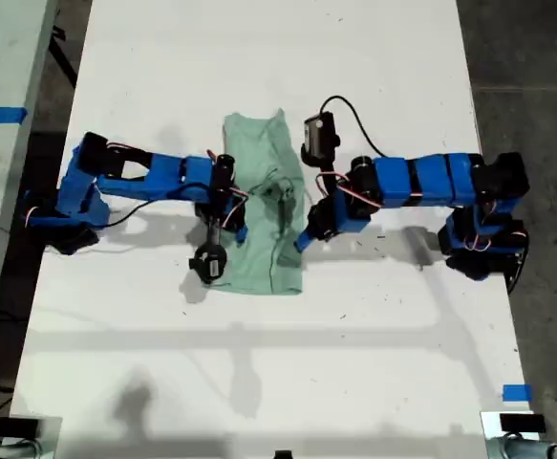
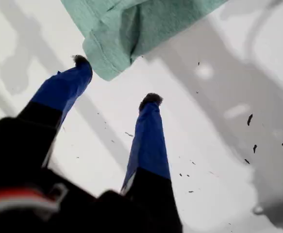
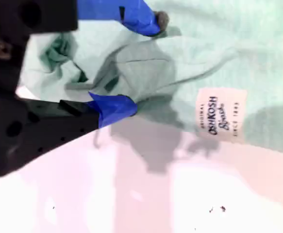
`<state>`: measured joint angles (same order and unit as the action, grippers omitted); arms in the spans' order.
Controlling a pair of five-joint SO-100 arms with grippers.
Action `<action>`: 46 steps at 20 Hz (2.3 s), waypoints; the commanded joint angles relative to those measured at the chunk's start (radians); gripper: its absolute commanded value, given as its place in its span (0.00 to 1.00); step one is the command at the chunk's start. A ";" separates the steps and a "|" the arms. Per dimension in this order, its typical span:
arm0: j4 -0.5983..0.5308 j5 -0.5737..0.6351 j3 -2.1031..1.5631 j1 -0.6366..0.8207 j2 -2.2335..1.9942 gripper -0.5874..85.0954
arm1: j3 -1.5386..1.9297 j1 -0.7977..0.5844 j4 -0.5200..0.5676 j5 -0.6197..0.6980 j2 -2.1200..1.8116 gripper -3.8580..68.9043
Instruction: Fold tshirt
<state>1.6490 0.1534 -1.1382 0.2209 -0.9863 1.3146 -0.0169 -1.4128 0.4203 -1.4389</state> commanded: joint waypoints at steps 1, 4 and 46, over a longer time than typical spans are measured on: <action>0.015 -0.023 -0.092 -0.067 -0.330 0.27 | -0.014 0.021 0.012 -0.011 -0.080 0.39; 0.015 -0.083 -0.265 -0.132 -0.541 0.28 | -0.049 0.034 0.009 -0.018 -0.071 0.42; -0.305 -0.258 0.173 -0.480 -0.276 0.01 | -0.324 0.147 0.109 0.087 0.202 0.04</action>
<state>1.3346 -0.1442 -0.9710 -0.3007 -1.0584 1.0170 0.2178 -1.2916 0.4387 -1.1183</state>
